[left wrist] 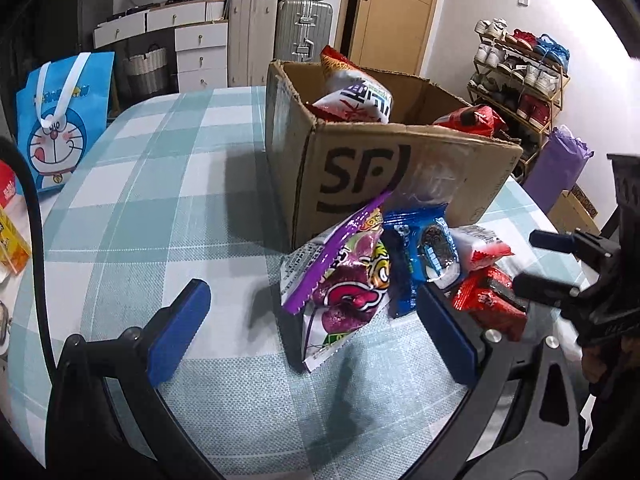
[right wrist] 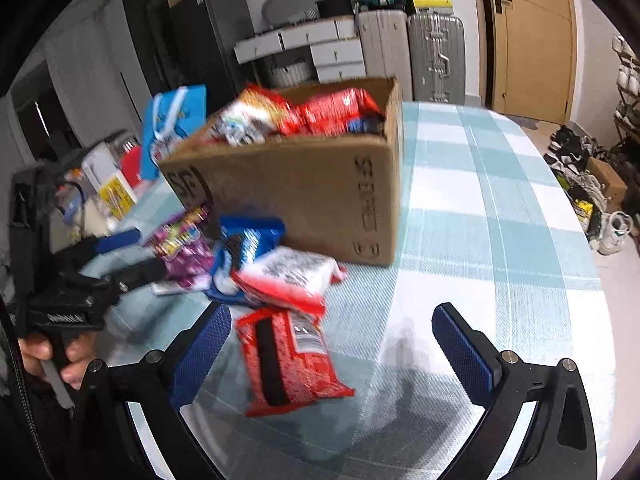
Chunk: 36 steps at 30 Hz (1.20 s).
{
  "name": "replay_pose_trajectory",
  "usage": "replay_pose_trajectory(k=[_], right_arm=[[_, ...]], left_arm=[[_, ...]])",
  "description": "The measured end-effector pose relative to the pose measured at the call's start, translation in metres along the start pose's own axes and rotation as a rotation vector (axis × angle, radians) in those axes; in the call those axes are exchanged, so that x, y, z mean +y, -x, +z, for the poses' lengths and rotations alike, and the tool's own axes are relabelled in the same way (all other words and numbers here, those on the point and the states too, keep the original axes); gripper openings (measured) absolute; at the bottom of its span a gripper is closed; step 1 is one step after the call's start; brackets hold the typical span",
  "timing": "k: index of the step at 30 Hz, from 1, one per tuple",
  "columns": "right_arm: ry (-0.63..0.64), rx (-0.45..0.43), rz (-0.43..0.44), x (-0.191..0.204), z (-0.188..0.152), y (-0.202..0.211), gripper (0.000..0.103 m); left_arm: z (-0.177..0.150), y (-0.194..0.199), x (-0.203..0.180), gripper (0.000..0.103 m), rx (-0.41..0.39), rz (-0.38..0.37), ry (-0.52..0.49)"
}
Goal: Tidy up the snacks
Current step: 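Move both tools back to the remaining snacks beside the box, then grasp the red chocolate packet with the right tool while the left grasps the purple bag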
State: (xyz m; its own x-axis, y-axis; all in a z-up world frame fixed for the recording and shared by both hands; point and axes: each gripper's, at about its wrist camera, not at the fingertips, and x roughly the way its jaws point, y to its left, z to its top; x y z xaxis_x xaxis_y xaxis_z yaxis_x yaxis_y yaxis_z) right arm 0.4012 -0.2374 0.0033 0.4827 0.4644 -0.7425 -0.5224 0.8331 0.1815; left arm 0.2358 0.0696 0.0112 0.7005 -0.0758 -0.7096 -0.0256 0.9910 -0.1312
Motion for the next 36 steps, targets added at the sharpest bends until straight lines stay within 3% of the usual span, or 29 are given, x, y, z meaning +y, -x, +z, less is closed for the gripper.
replay_pose_trajectory(k=[15,17,24,29,36], right_arm=[[0.175,0.096,-0.039,0.029,-0.020,-0.025,0.099],[0.183,0.106,-0.046,0.029,-0.021,-0.027,0.090],[0.178,0.116,-0.039,0.029,-0.026,-0.031,0.077],[0.176,0.098,-0.010,0.029,-0.027,-0.028,0.049],[0.164,0.073,0.065,0.029,-0.021,-0.019,0.044]], left_arm=[[-0.001,-0.008,0.005,0.102,0.014,-0.008,0.012],[-0.002,-0.008,0.006,0.102,0.014,-0.006,0.011],[-0.003,-0.009,0.007,0.102,0.013,-0.003,0.012],[-0.004,-0.010,0.007,0.102,0.016,-0.006,0.011],[-0.005,-0.012,0.007,0.102,0.016,-0.005,0.009]])
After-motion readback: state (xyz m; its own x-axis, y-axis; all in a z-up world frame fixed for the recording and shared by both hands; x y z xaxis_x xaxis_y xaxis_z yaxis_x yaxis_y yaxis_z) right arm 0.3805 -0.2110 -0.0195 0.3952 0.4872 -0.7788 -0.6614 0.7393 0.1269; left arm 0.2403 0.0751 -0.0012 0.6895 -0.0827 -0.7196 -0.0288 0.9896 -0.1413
